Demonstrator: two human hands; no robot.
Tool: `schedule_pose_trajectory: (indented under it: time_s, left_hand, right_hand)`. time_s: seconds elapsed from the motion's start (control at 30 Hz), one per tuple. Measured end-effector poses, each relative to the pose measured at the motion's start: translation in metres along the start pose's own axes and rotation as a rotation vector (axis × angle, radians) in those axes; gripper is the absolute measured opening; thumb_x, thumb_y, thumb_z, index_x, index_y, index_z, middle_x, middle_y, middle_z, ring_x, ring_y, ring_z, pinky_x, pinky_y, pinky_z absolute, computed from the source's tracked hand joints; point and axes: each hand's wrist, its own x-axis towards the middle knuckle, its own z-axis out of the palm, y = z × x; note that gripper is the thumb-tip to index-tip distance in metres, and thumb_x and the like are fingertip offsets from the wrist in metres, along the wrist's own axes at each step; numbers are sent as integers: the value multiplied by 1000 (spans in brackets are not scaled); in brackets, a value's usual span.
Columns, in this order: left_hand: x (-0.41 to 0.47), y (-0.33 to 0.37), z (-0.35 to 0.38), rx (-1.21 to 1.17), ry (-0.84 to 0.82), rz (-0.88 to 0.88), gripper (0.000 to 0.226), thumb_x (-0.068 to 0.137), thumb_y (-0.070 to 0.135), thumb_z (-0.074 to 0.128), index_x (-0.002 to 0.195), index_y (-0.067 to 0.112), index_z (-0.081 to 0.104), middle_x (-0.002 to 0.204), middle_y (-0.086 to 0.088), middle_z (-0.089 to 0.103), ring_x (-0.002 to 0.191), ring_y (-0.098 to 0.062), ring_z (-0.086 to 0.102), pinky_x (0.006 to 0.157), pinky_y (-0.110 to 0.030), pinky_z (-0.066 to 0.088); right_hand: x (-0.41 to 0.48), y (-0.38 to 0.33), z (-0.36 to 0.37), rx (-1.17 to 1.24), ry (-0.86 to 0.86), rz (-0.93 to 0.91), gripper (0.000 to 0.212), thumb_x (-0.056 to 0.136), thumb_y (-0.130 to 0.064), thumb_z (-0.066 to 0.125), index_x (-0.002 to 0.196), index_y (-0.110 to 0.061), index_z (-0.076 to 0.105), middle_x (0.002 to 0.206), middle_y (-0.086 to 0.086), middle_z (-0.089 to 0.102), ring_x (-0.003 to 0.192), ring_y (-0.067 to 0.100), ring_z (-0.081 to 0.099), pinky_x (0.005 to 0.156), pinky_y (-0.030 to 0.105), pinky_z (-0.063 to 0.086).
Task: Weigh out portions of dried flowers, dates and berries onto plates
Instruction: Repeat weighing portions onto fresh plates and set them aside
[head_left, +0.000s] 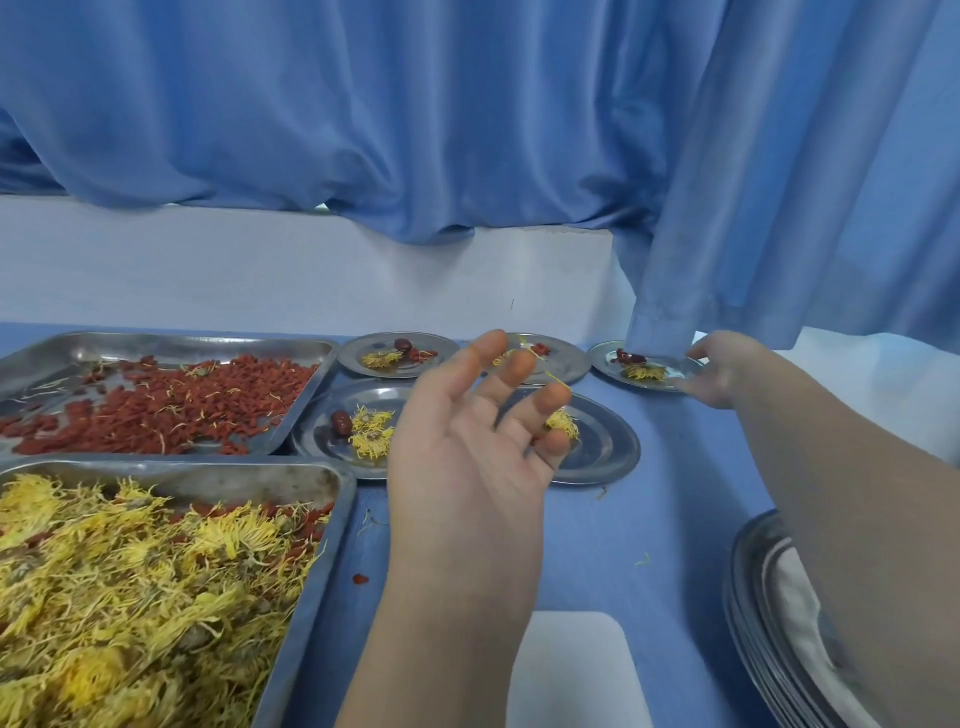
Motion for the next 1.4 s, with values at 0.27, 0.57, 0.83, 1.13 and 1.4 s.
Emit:
schedule_pose_trajectory:
  time_s: [0.27,0.57,0.83,1.13,1.4]
  left_hand:
    - [-13,-4,18,74,-93,-52,29,63,32,63,86,16,73,90,-4,69,77,-25,66,71,-34,44]
    - [-43,-2,56,270,-136,-221,24,58,24,62,81,16,65,78,-3,64,61,-19,60,62,-28,42]
    - [-80,24,36,284,-110,-319,11,67,20,59,74,16,67,76,-2,63,60,-16,58,64,-27,37]
    - [-127,69,-37,319,60,-280,9,73,20,58,80,18,64,74,0,61,57,-15,56,59,-27,37]
    - [-146,83,-84,301,176,-205,15,73,22,59,87,18,62,74,-1,58,65,-16,51,66,-29,35]
  right_hand:
    - [-65,-16,-40,15,-221,31,43,99,-8,40,139,6,36,140,20,46,122,33,54,97,33,50]
    - [-190,-24,-92,115,-450,3,10,90,2,50,95,6,57,84,22,70,89,37,71,74,38,61]
    - [-272,11,-110,39,-597,-95,34,67,-15,71,99,-5,65,88,15,68,79,32,69,64,34,57]
    - [-290,75,-124,-785,-229,-510,5,86,-23,62,84,-26,66,80,-9,70,71,10,64,74,32,51]
    - [-309,91,-129,-1392,-172,-768,19,85,-38,55,75,-23,46,78,-7,52,73,15,50,62,31,44]
